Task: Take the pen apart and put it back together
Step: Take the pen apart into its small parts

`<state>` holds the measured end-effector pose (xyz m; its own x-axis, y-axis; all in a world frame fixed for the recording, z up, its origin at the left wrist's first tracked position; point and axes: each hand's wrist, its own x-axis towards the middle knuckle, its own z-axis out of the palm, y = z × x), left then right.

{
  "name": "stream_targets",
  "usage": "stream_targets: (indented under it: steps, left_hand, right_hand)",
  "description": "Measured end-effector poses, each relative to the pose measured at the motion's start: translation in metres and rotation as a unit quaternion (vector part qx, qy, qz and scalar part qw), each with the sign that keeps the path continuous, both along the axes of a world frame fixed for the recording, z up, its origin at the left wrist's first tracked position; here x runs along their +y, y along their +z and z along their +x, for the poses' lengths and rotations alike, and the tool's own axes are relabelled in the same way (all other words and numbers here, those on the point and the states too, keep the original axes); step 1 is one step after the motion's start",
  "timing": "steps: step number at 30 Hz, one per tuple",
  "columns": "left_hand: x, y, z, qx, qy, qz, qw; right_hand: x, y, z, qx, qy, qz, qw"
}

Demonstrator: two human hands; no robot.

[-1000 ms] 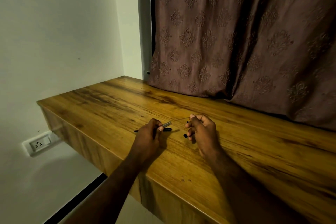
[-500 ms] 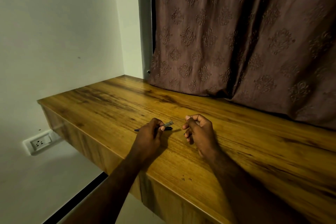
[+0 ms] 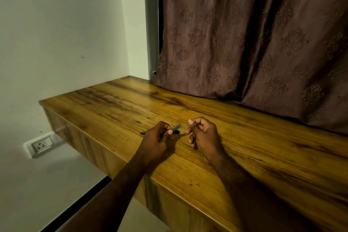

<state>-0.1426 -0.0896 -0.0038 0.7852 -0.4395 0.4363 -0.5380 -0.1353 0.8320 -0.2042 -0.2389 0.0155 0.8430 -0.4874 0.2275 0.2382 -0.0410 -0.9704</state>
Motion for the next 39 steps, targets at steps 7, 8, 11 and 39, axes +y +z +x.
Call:
stream_targets:
  steps: [7,8,11,39]
  left_hand:
    - [-0.001,0.001,0.001,0.048,0.005,-0.039,0.998]
    - [0.000,0.001,0.001,0.049,0.003,-0.039,0.998]
    - [0.000,0.000,0.003,0.056,-0.003,-0.035,0.998]
    - [0.002,0.000,0.003,0.047,-0.017,-0.003,0.999]
  right_hand:
    - [-0.005,0.000,0.000,-0.002,-0.007,0.015,1.000]
    - [-0.006,0.000,0.000,-0.002,-0.012,0.016,1.000]
    - [-0.012,0.001,0.001,0.003,-0.027,0.022,0.999]
    - [-0.011,0.001,-0.001,0.012,0.009,0.037,0.999]
